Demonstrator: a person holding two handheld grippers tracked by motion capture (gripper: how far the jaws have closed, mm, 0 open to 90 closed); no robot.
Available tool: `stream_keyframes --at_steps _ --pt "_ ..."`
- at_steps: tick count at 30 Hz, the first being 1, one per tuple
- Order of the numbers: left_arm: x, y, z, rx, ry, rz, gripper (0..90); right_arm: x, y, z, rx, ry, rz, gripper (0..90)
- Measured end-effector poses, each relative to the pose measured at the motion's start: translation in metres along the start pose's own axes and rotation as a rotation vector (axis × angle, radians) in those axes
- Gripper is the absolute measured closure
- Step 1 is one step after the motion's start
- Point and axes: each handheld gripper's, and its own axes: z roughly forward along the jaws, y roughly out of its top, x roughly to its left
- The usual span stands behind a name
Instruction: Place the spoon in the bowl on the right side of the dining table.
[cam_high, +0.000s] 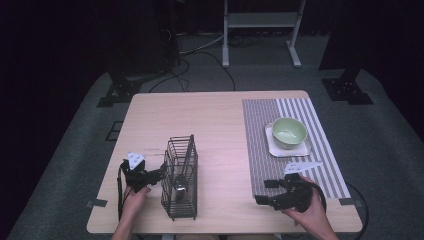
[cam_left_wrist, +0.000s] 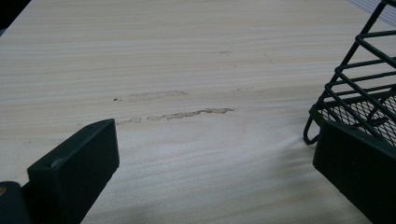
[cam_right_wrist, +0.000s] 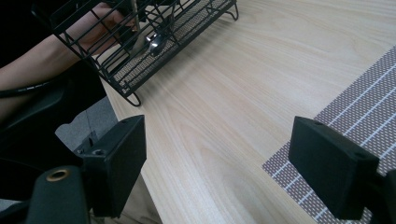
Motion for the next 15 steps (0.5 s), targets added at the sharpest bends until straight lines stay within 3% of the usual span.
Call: stream_keyframes --at_steps 7,15 --pt "0.0 0.0 0.0 0.001 0.001 0.0 0.0 0.003 0.006 0.003 0.0 0.01 0.011 18.0" --pt "0.0 0.0 0.0 0.001 -0.001 0.001 0.0 0.009 0.016 0.009 0.01 0.027 -0.009 18.0"
